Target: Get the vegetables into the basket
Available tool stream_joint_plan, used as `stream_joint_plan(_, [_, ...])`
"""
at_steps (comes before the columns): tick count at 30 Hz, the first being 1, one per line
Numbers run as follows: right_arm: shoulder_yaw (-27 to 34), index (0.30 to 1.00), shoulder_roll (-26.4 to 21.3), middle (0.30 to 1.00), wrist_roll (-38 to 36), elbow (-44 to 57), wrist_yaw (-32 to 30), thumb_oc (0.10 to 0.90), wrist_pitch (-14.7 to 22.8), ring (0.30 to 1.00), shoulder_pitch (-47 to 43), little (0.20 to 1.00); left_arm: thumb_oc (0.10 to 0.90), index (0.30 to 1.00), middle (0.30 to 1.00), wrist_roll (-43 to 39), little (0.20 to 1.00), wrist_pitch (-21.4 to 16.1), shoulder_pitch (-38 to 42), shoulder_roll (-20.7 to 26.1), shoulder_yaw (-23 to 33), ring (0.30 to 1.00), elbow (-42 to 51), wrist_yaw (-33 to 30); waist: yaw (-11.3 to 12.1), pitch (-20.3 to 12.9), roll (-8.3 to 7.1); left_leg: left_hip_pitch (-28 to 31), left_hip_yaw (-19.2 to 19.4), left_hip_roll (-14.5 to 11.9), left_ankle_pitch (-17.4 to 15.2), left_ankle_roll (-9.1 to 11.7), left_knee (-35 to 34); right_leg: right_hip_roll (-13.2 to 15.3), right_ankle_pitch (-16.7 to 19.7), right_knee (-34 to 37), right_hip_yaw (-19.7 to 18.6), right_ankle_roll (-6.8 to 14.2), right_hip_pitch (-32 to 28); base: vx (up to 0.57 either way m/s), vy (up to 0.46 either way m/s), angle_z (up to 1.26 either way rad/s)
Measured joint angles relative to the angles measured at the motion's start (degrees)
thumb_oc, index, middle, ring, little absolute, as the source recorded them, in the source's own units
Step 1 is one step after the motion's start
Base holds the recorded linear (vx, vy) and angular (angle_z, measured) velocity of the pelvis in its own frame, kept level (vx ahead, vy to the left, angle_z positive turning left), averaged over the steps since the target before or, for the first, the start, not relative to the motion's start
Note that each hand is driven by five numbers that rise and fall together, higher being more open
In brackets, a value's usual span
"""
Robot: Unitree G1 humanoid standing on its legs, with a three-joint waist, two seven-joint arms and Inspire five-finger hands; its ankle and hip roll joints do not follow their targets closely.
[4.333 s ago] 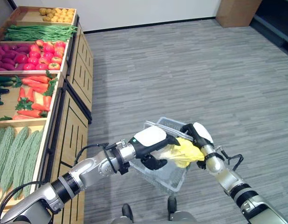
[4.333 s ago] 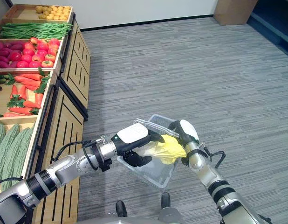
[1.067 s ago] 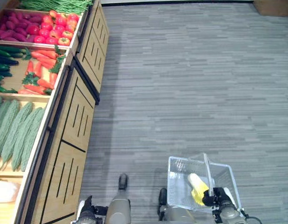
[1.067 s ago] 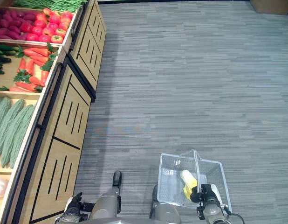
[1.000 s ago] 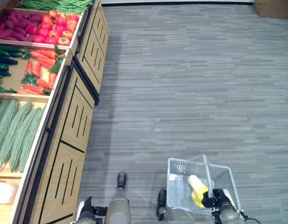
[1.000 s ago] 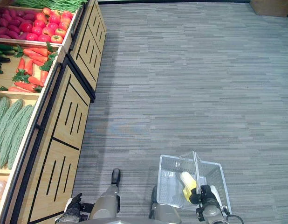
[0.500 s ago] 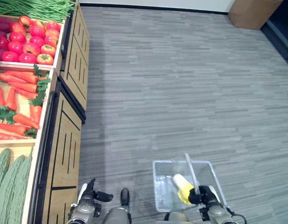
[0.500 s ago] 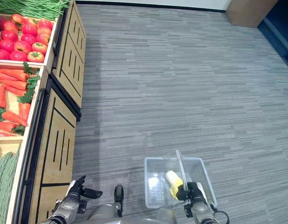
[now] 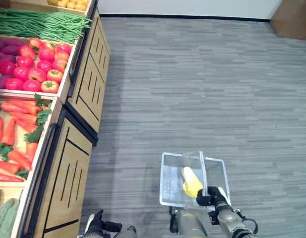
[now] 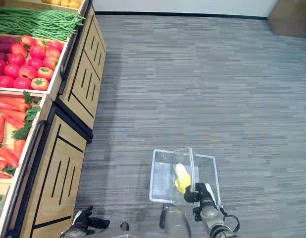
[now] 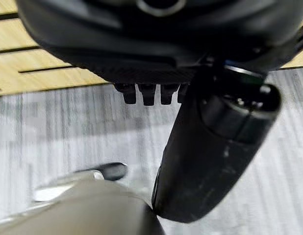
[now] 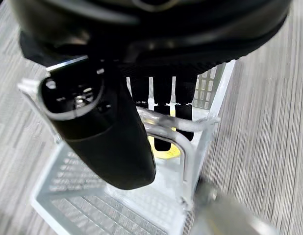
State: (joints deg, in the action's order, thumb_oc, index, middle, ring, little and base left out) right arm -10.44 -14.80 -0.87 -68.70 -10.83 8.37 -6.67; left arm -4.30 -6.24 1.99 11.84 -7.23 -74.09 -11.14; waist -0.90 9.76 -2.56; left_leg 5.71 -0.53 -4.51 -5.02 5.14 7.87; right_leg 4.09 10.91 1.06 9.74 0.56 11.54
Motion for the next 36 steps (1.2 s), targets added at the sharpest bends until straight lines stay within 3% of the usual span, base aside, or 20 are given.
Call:
stream_joint_plan(2, [-0.1, 0.3, -1.4, 0.3, 0.0, 0.8, 0.0, 0.4, 0.1, 0.3, 0.8, 0.3, 0.9, 1.0, 1.0, 0.0, 1.0, 0.0, 0.1, 0.0, 0.7, 1.0, 0.0, 0.0, -0.4, -0.4, 0.33, 0.1, -1.8, -1.8, 1.7, 2.7, 1.1, -1.6, -2.5, -0.1, 0.7, -0.8, -1.3, 0.17, -0.195, 0.09])
stream_joint_plan(6, [-0.2, 0.3, -3.2, 0.3, -0.1, -0.3, 0.0, 0.4, -0.4, 0.3, 1.2, 0.3, 0.9, 1.0, 1.0, 0.0, 1.0, -0.2, 1.2, -0.5, 0.7, 1.0, 0.0, 0.0, -1.3, -0.6, 0.75, -2.4, -4.0, -4.3, 3.9, 5.7, 6.2, -4.4, -4.8, -0.4, 2.6, -3.0, -2.6, 0.14, -0.205, 0.15])
stream_joint_plan(9, [0.0, 0.3, -3.9, 0.3, -0.1, -0.5, -0.2, 0.4, -0.4, 0.3, 2.5, 0.3, 0.9, 1.0, 1.0, -0.2, 1.0, -0.2, 2.7, -0.5, 1.2, 1.0, 0.1, 0.2, -1.0, -0.4, -0.11, -9.1, -4.8, -4.0, 6.5, 8.0, 18.6, -4.3, -6.4, 0.1, 3.4, -4.8, -4.2, 0.11, -0.129, 0.25])
stream_joint_plan(10, [-0.1, 0.3, -4.2, 0.3, -0.2, -1.2, -0.4, 0.4, -0.5, 0.3, 2.8, 0.3, 0.9, 1.0, 1.0, -0.2, 1.0, -0.4, 3.7, -0.4, 1.2, 1.0, 0.1, 0.0, -1.2, 0.2, -0.81, -13.2, -3.2, -3.4, 4.6, 8.1, 23.7, -3.4, -6.7, 0.7, 4.4, -5.2, -5.6, 0.15, -0.059, 0.54])
stream_joint_plan(11, [0.5, 0.3, -4.1, 0.3, -0.4, -1.7, -0.8, 0.4, -0.3, 0.3, 3.1, 0.3, 0.9, 1.0, 1.0, -0.2, 1.0, -0.4, 4.4, -0.3, 1.1, 1.0, 0.1, 0.0, -1.6, 0.5, -1.58, -15.9, 0.0, -3.4, 3.5, 6.9, 22.1, -2.7, -7.8, 2.0, 5.2, -5.0, -7.0, 0.22, -0.051, 0.92])
stream_joint_plan(12, [1.6, 0.3, -4.0, 0.3, -0.9, -2.5, -0.9, 0.4, -0.3, 0.3, 4.0, 0.3, 0.9, 1.0, 1.0, -0.2, 1.0, -0.4, 5.5, -0.8, 1.0, 1.0, 0.2, 0.0, -1.7, 0.6, -1.74, -18.2, 4.2, -3.9, 2.8, 5.4, 17.1, -2.4, -8.0, 3.8, 6.8, -4.3, -8.3, 0.17, 0.031, 0.88])
stream_joint_plan(13, [1.6, 0.3, -4.2, 0.3, -1.6, -3.6, -0.9, 0.4, -1.2, 0.3, 4.4, 0.3, 0.9, 1.0, 1.0, -0.4, 1.0, -0.8, 5.6, -1.2, 0.9, 1.0, 1.1, 0.0, -1.0, 0.9, -1.71, -19.8, 5.9, -3.5, 3.3, 4.3, 10.7, -2.6, -7.7, 3.7, 7.6, -4.4, -8.6, 0.25, 0.061, 0.5])
stream_joint_plan(16, [0.9, 0.3, -3.5, 0.3, -1.8, -4.0, -0.9, 0.4, -1.3, 0.3, 3.3, 0.3, 0.9, 1.0, 1.0, -0.7, 1.0, -0.4, 5.3, -0.5, 0.9, 1.0, 2.0, -0.2, 0.3, 0.9, -0.8, -22.2, 6.5, -4.0, 8.9, 3.5, -7.6, -4.8, -9.4, 4.2, 6.8, -2.3, -9.8, 0.31, 0.116, -0.22])
stream_joint_plan(18, [0.7, 0.3, -3.1, 0.3, -1.8, -4.0, -0.8, 0.4, -1.3, 0.3, 3.2, 0.3, 0.9, 1.0, 1.0, -0.7, 1.0, -0.5, 5.3, -0.5, 1.0, 1.0, 1.4, -0.4, 0.9, 0.3, 0.3, -23.4, 7.7, -5.9, 12.7, 3.8, -13.1, -6.7, -10.2, 4.2, 5.9, -2.9, -10.9, 0.37, 0.18, -0.38])
stream_joint_plan(19, [0.6, 0.3, -2.9, 0.3, -1.8, -4.1, -0.7, 0.4, -1.4, 0.3, 4.1, 0.3, 0.9, 1.0, 1.0, -0.7, 1.0, -0.4, 5.4, -0.6, 1.1, 1.0, 1.0, -0.4, 1.3, -0.1, 1.08, -23.2, 8.8, -6.5, 15.1, 3.3, -12.9, -7.5, -11.3, 4.2, 5.2, -2.6, -12.9, 0.41, 0.252, -0.37])
stream_joint_plan(24, [0.7, 0.3, -3.2, 0.3, -1.7, -4.6, -0.8, 0.4, -1.5, 0.3, 6.1, 0.3, 0.9, 1.0, 1.0, -0.1, 1.0, -0.1, 4.3, -1.0, 1.1, 1.0, 0.2, -0.3, 1.1, -1.2, 0.66, -17.9, 9.9, -4.1, 16.2, 0.8, -11.0, -5.8, -13.1, 3.7, 3.1, -0.4, -16.7, 0.28, 0.264, -0.25])
stream_joint_plan(25, [1.1, 0.3, -3.3, 0.3, -1.7, -4.9, -0.8, 0.4, -1.5, 0.3, 7.2, 0.3, 0.9, 1.0, 1.0, 0.0, 1.0, 0.5, 4.4, -1.5, 1.0, 1.0, -0.3, -0.2, 1.0, -2.2, 0.83, -15.6, 11.6, -1.6, 16.6, -2.8, -12.8, -3.7, -14.7, 1.8, 2.8, 1.9, -16.7, 0.18, 0.26, -0.04])
stream_joint_plan(26, [1.1, 0.3, -3.3, 0.3, -1.7, -4.9, -0.7, 0.4, -1.6, 0.3, 7.2, 0.3, 0.9, 1.0, 1.0, 0.0, 1.0, 0.6, 4.6, -1.6, 0.9, 1.0, -0.3, -0.3, 0.8, -2.1, 0.73, -15.1, 11.8, -0.9, 16.7, -3.7, -13.0, -2.9, -14.8, 0.4, 2.9, 2.0, -16.4, 0.17, 0.244, 0.0])
stream_joint_plan(29, [1.8, 0.3, -1.9, 0.3, -1.8, -4.5, -0.6, 0.4, -1.5, 0.3, 7.0, 0.3, 0.9, 1.0, 1.0, 0.0, 1.0, 0.6, 4.5, -0.7, -1.2, 1.0, -0.3, -0.3, 0.7, -2.5, 0.21, -13.9, 11.9, 1.6, 14.0, -7.0, -11.3, 0.9, -16.5, -12.6, 2.7, 4.0, -12.2, 0.18, 0.241, 0.24])
stream_joint_plan(30, [2.3, 0.3, -1.1, 0.3, -1.8, -4.4, -0.6, 0.4, -1.5, 0.3, 6.4, 0.3, 0.9, 1.0, 1.0, 0.0, 1.0, 0.3, 4.4, 0.5, -2.3, 1.0, 0.1, -0.3, 1.3, -3.4, -1.29, -13.7, 11.4, 3.4, 10.6, -7.8, -9.6, 3.7, -19.0, -20.7, 1.8, 4.2, -9.2, 0.12, 0.193, 0.36])
stream_joint_plan(32, [1.0, 0.3, 0.1, 0.3, -1.7, -4.2, -0.4, 0.4, -1.6, 0.3, 3.8, 0.3, 0.9, 1.0, 1.0, 0.0, 1.0, 0.3, 4.5, 2.7, -2.3, 1.0, 0.0, -0.5, 1.9, -4.1, -3.82, -14.0, 11.3, 6.1, 9.0, -9.2, -8.4, 7.1, -19.8, -26.1, 1.3, 5.1, -7.1, 0.16, 0.232, 0.25])
stream_joint_plan(34, [1.0, 0.3, 0.9, 0.3, -1.7, -3.7, -0.3, 0.4, -1.5, 0.3, 2.2, 0.3, 0.9, 1.0, 1.0, 0.0, 1.0, 0.6, 4.4, 3.8, -2.1, 1.0, -0.1, -0.6, 2.9, -3.8, -4.44, -13.6, 11.8, 7.3, 7.7, -10.6, -7.3, 7.9, -17.9, -29.5, 0.6, 7.2, -6.2, 0.17, 0.195, 0.2])
stream_joint_plan(35, [0.3, 0.3, 1.3, 0.3, -1.7, -3.5, -0.2, 0.4, -1.4, 0.3, 1.9, 0.3, 0.9, 1.0, 1.0, 0.0, 1.0, 0.7, 3.3, 4.0, -2.1, 1.0, 0.1, -0.7, 3.4, -3.7, -4.03, -11.2, 11.3, 7.8, 5.9, -11.4, -8.1, 8.9, -14.7, -37.3, -1.0, 8.2, -3.8, 0.21, 0.135, 0.29])
stream_joint_plan(36, [-0.3, 0.3, 1.7, 0.3, -1.7, -3.1, -0.1, 0.4, -1.4, 0.3, 1.9, 0.3, 0.9, 1.0, 1.0, 0.0, 1.0, 0.6, 3.0, 4.4, -2.1, 1.0, 0.2, -0.7, 4.0, -3.7, -4.46, -10.8, 11.0, 8.2, 5.5, -11.7, -8.2, 9.3, -14.5, -40.2, -2.4, 8.3, -2.1, 0.22, 0.085, 0.25])
